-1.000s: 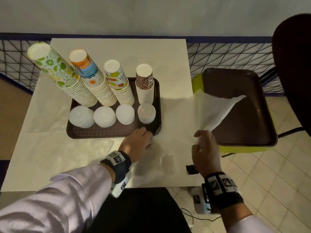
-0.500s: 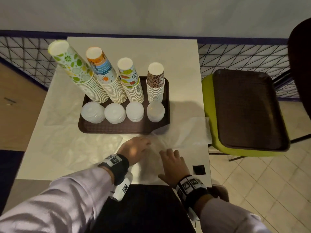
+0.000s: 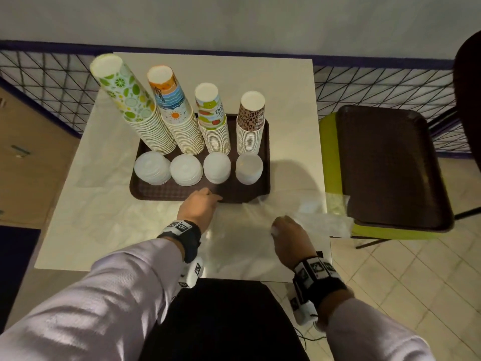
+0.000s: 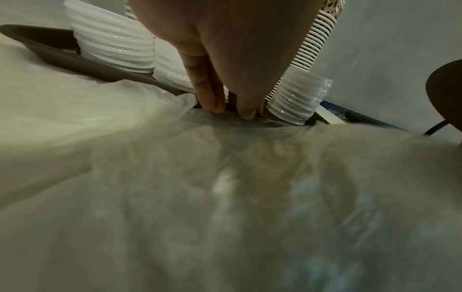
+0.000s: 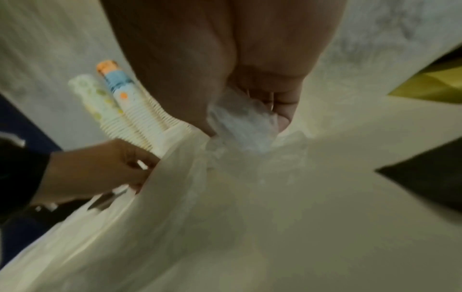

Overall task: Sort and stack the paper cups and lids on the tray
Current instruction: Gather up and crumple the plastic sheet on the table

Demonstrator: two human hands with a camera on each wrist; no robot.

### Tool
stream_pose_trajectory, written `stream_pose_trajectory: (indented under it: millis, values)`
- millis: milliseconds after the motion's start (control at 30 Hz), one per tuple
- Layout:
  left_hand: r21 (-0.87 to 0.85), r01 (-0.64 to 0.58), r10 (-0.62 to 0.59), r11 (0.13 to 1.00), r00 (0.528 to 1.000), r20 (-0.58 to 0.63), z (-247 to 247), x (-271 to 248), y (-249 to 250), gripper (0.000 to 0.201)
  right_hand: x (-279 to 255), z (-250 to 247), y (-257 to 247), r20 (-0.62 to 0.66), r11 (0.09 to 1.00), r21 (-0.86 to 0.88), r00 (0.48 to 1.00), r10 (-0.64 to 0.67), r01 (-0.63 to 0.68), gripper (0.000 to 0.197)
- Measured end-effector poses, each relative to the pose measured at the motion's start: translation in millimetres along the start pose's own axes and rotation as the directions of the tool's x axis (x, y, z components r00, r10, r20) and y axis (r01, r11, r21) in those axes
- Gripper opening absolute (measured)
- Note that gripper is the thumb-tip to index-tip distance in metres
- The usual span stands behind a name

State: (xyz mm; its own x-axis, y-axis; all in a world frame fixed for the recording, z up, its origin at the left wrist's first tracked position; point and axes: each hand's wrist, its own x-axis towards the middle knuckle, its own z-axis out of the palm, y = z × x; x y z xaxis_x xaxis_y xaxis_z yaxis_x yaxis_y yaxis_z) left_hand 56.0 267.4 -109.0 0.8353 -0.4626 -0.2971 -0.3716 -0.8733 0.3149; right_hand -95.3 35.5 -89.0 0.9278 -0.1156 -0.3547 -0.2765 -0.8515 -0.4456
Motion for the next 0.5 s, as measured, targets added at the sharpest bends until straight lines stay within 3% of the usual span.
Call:
stream_pose_trajectory:
  millis: [167,233,333,400,500]
  values:
    - [-0.006,-0.023,0.023,1.0,0.999,-0.029,5.2,1.2,-5.8,0.036,-4.7,-39.5,17.9,-0.195,0.996,0.06,0.977,0.082,-0.072,0.007]
    - [-0.012,-0.022,0.022,1.0,1.0,-0.022,4.3,0.9,-5.4,0.036,-8.9,-57.8,22.1,-0.337,0.98,0.166,0.927,0.164,-0.113,0.001]
    - [-0.07,-0.006,0.004,0.998,1.0,-0.031,-5.7,-5.3,7.4,0.037,-15.1,-85.0,22.3,-0.454,0.95,0.273,0.851,0.264,-0.149,0.007]
    - [-0.155,-0.062,0.047,0.986,0.994,-0.098,-17.1,-14.2,25.7,0.044,-18.2,-101.5,16.4,-0.493,0.937,0.34,0.833,0.252,-0.083,0.007]
    - [-0.326,-0.232,0.185,0.916,0.968,-0.169,-42.7,-28.6,64.7,0.081,-20.3,-120.6,0.8,-0.533,0.914,0.39,0.837,0.124,0.113,0.007]
